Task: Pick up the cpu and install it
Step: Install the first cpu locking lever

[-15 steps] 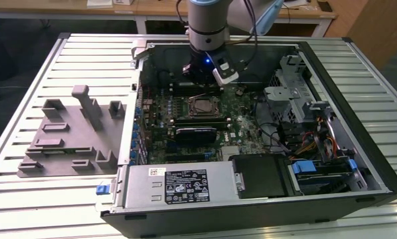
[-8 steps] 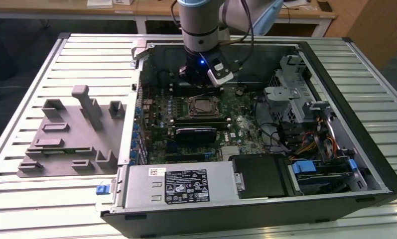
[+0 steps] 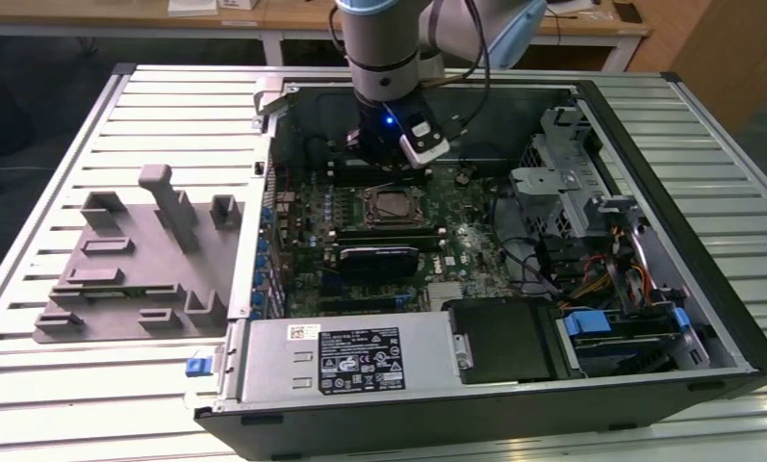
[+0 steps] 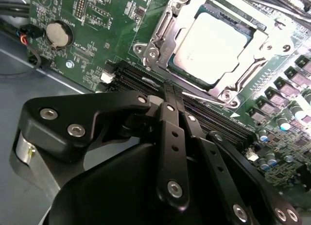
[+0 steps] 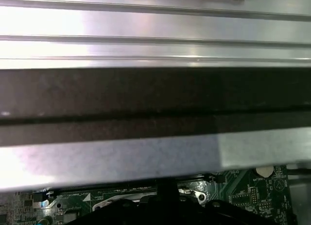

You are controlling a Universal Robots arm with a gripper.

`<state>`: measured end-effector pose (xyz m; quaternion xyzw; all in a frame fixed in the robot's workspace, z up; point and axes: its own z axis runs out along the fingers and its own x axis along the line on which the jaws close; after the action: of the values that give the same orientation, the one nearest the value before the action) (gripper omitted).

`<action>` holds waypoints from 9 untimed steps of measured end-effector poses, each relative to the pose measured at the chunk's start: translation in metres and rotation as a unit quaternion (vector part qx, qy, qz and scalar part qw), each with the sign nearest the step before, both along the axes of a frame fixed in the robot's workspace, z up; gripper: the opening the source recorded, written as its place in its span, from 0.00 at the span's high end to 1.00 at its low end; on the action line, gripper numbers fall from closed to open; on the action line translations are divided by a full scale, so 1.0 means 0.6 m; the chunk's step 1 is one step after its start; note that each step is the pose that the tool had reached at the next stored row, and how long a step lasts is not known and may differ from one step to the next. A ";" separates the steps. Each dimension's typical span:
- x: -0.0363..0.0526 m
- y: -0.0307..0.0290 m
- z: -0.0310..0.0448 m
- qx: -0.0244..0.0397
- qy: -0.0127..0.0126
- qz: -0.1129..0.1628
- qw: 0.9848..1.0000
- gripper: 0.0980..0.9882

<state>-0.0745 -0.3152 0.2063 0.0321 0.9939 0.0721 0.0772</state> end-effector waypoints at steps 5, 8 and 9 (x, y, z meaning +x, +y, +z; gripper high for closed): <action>-0.002 0.0017 -0.001 0.000 0.000 -0.027 1.000 0.99; -0.003 0.0050 -0.002 0.000 -0.001 -0.035 0.999 0.99; -0.004 0.0062 -0.003 0.000 -0.001 -0.038 0.999 0.99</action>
<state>-0.0766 -0.3115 0.2046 0.0698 0.9919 0.0691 0.0805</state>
